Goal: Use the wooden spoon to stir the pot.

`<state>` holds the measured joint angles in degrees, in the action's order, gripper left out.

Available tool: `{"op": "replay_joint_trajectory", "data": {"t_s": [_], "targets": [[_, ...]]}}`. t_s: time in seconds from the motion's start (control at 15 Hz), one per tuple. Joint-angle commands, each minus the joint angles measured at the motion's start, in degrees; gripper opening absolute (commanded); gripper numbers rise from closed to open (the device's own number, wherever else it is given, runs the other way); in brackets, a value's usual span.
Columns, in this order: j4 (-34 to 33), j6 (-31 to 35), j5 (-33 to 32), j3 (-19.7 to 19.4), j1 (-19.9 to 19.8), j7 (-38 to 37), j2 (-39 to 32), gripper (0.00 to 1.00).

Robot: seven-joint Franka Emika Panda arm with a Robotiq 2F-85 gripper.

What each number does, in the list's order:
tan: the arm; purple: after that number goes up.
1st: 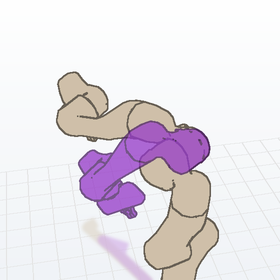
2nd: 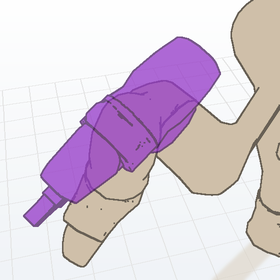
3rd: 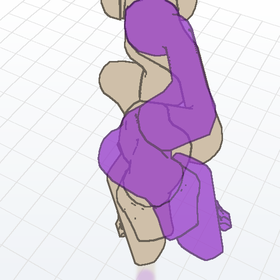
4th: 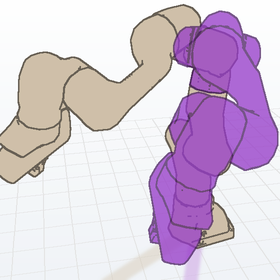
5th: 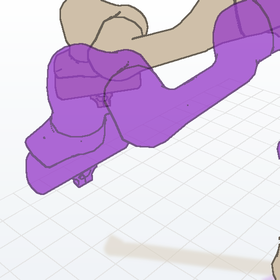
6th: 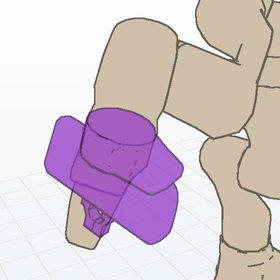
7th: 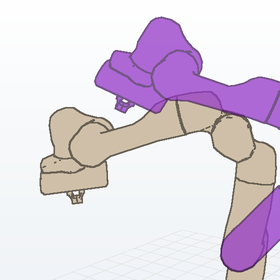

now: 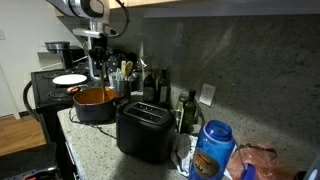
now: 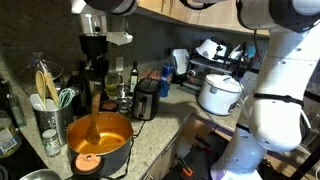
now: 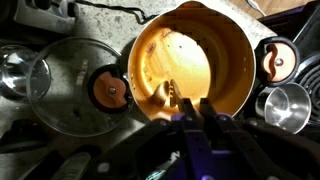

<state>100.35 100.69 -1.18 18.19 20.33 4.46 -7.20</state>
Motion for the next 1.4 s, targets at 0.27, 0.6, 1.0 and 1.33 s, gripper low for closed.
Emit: {"op": "replay_joint_trajectory", "data": {"t_s": [0.27, 0.6, 1.0, 1.33], "targets": [[-2.32, -10.62, 8.37, -0.77, -3.0, 7.99, -1.61, 0.04], [-2.54, -13.12, 0.63, -0.9, -1.99, 2.6, -1.84, 0.04], [0.2, -3.95, -8.35, -0.36, -0.32, -4.57, -0.81, 0.04], [1.52, 1.91, -5.02, -0.12, -0.45, -4.04, -0.06, 0.04]]}}
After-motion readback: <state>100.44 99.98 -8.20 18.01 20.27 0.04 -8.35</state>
